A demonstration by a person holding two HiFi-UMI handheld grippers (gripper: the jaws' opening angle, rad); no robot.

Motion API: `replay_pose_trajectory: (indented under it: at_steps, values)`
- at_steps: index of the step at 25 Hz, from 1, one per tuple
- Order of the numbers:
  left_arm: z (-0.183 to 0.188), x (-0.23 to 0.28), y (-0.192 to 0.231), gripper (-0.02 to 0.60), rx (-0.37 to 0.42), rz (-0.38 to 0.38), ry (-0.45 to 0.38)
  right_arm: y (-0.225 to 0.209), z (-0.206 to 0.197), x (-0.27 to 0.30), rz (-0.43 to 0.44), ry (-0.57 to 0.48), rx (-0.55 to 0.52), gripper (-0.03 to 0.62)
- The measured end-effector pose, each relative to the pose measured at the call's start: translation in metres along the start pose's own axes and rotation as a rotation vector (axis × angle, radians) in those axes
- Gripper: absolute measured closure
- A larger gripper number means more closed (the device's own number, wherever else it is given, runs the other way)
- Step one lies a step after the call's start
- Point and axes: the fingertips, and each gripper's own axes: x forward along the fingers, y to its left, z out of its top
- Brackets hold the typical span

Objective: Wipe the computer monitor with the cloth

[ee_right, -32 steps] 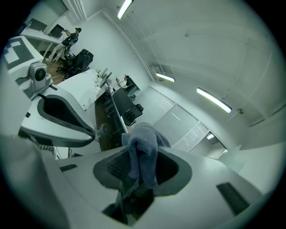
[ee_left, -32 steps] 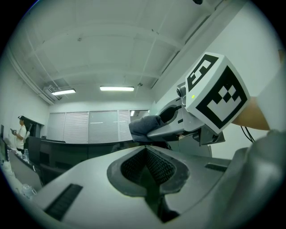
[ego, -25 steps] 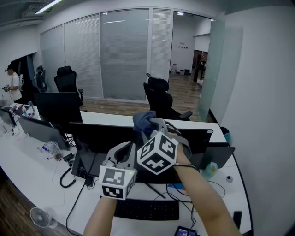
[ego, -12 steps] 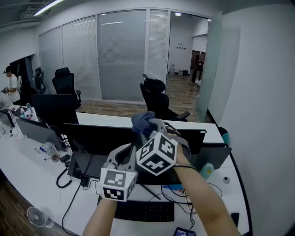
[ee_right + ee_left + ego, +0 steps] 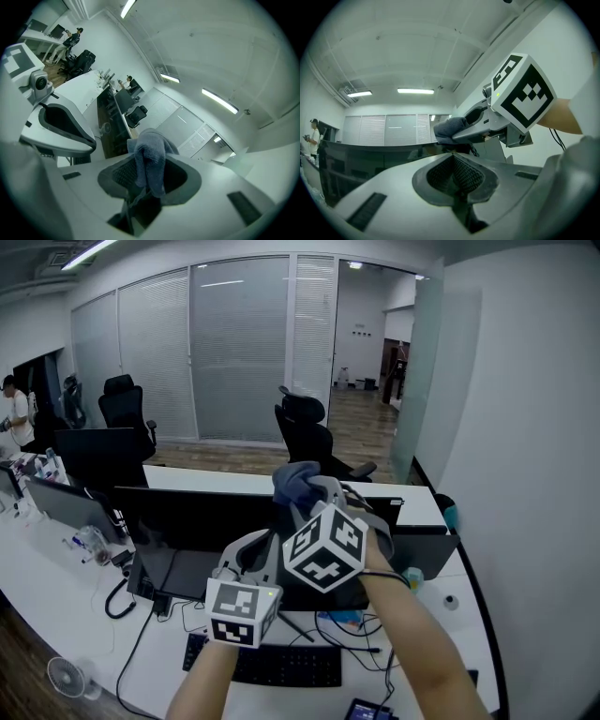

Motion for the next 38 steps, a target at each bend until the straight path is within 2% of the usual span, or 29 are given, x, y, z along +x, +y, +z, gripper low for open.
replay_pose_trajectory:
  at_steps: [23,38]
  values:
    - [0.0,0.007,-0.045,0.574,0.016,-0.025,0.008,-0.036,-0.055,-0.028,-0.059,0.056,0.014,0.457]
    - [0.001,0.021,-0.066,0.574,0.024,-0.046,0.0,-0.056,-0.081,-0.039,-0.028,0.06,0.062,0.457]
